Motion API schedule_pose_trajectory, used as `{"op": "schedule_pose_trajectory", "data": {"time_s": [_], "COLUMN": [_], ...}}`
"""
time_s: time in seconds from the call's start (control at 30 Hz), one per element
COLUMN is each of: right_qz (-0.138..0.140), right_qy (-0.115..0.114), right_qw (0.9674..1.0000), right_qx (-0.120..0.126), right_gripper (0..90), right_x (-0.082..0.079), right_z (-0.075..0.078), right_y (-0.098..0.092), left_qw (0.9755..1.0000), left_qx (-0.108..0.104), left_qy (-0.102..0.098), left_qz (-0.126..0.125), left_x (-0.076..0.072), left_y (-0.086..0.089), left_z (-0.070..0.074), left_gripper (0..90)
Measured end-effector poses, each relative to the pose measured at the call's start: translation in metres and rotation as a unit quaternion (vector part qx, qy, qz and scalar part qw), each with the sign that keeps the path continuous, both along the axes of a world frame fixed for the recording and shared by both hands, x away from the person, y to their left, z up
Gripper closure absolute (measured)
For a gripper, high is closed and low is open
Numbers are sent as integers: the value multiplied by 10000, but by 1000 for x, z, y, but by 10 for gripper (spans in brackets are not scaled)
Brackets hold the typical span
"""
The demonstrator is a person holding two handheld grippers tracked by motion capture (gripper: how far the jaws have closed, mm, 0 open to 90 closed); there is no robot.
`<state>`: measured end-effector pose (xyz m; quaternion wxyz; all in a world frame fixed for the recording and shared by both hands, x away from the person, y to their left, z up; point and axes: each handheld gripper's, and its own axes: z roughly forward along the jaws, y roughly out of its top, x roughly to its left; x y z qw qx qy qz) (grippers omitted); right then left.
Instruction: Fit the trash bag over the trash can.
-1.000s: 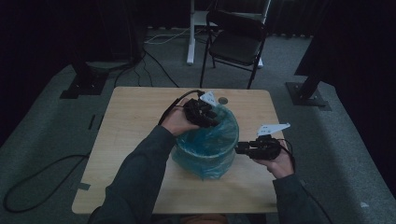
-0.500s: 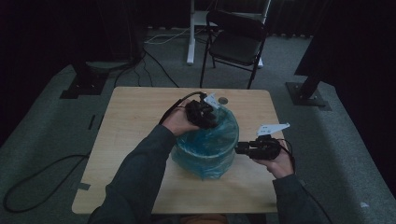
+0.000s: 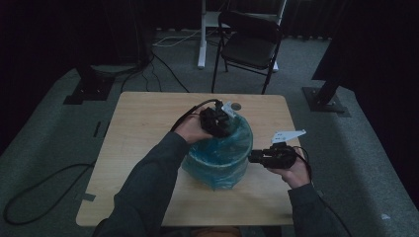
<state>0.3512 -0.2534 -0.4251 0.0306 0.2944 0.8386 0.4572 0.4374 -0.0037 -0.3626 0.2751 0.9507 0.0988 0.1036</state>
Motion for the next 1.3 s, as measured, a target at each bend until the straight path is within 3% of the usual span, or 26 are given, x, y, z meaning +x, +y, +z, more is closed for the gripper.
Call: {"op": "schedule_pose_trajectory", "data": {"time_s": [0.57,1.3], "right_qz": [14,20], "right_qy": [-7,-15], "right_qw": [10000,10000], "right_qx": [6,22], "right_gripper": [683,682], "right_x": [0,-1], "right_z": [1,2], "right_y": [1,0], "left_qw": [9986,9937], "left_qx": [449,965], "left_qy": [-270,-554], "left_qz": [54,119], "left_x": [-3,-5], "left_y": [-8,-16], "left_z": [-7,-15], "left_gripper": [596,590]}}
